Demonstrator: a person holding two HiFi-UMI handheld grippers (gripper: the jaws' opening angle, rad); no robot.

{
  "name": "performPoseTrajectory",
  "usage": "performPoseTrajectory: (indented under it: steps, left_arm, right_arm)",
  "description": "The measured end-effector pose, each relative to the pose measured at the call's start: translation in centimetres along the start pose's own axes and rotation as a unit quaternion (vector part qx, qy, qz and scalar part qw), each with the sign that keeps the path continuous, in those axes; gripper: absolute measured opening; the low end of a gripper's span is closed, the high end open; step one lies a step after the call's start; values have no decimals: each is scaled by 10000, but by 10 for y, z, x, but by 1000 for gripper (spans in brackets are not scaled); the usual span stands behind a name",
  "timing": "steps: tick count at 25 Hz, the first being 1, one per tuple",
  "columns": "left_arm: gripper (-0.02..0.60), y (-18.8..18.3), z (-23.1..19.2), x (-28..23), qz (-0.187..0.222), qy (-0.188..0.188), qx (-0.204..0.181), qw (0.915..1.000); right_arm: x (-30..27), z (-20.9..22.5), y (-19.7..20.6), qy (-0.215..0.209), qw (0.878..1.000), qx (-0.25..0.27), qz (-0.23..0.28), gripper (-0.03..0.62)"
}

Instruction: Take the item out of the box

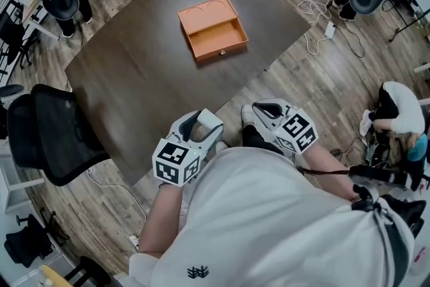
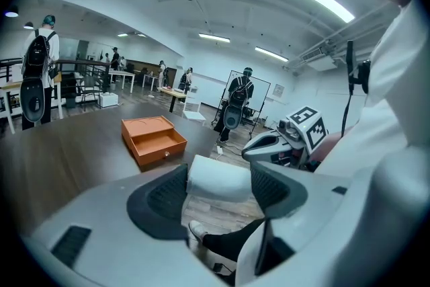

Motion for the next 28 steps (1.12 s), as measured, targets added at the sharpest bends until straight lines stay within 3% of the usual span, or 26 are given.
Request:
performPoseTrajectory:
  steps: [28]
  left_arm:
    - [304,17,7,23,36,-34,-53,10000]
  right_arm:
    - [-8,-31,2,-166,9997,176,-5,2]
Point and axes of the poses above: the fingertips, and each gripper's own axes: x backward along the fingers, z to its right, y out of its underside, the point moved 4 cm from there along x, backward along the fingers, and after that the axes turned 8 degrees about -x, right-handed, at the moved point
